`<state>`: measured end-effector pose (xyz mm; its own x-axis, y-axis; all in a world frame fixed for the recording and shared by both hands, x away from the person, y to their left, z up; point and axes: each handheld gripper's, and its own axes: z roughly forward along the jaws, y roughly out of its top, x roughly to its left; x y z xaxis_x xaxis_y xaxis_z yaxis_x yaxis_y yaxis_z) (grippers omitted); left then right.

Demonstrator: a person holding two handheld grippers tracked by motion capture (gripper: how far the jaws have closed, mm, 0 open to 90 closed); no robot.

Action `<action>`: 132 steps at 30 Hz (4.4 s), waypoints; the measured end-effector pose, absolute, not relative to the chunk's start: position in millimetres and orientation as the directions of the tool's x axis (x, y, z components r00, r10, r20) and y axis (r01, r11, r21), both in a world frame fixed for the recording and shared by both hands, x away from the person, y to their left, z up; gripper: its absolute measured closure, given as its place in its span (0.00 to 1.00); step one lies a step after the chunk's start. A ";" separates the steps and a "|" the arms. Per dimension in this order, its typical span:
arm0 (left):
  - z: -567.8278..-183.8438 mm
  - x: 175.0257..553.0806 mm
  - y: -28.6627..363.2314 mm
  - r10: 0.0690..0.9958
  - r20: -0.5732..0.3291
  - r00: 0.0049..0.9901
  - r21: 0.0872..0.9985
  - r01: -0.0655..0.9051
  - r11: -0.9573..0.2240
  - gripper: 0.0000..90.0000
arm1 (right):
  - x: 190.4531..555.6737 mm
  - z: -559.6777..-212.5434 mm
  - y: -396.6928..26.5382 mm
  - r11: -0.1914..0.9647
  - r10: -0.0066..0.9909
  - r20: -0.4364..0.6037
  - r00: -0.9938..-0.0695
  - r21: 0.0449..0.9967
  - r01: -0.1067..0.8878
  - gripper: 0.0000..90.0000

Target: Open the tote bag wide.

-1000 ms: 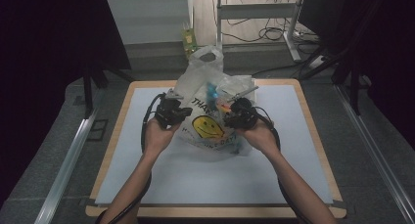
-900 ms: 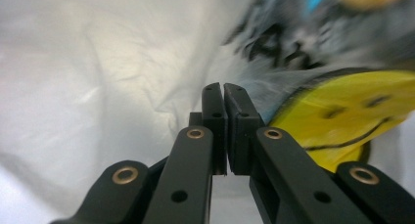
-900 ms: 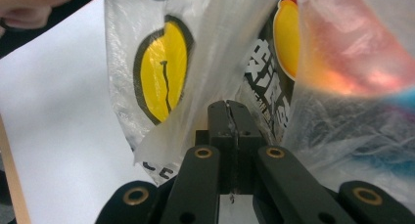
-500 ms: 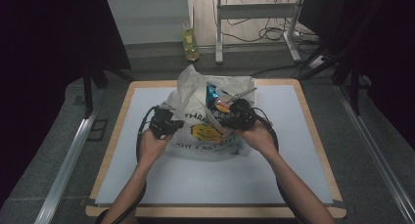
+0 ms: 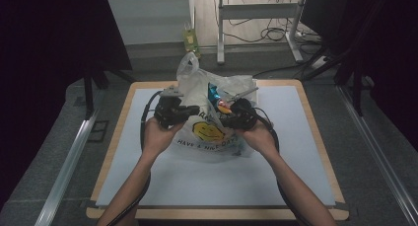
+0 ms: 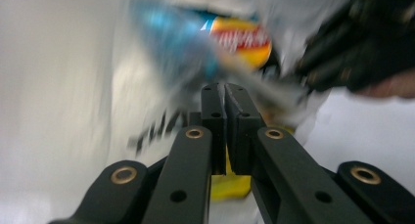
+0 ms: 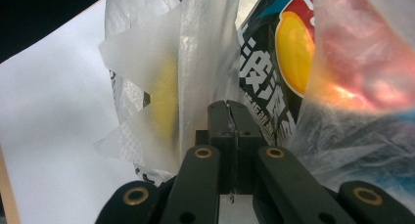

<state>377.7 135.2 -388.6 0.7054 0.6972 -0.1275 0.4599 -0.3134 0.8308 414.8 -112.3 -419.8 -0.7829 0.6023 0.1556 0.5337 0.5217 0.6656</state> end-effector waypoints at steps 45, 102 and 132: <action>-447.5 428.2 130.1 0.810 -0.108 0.577 0.712 0.614 -0.342 0.97 | 431.8 -389.3 -113.8 0.443 0.665 0.107 -0.739 0.741 0.506 0.99; -478.3 407.7 130.5 0.756 -0.193 0.625 0.706 0.623 -0.335 0.97 | 412.7 -479.9 -221.4 0.370 0.812 0.147 -0.565 0.619 0.693 0.99; -399.0 382.7 127.6 0.709 -0.135 0.693 0.812 0.487 -0.322 0.95 | 400.7 -364.6 -170.1 0.372 0.729 0.097 -0.677 0.774 0.512 0.99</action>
<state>382.7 127.6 -399.0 0.6926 0.7086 -0.1349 0.4872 -0.3216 0.8119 400.7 -170.1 -364.6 -0.6772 0.7294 0.0970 0.5119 0.3723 0.7742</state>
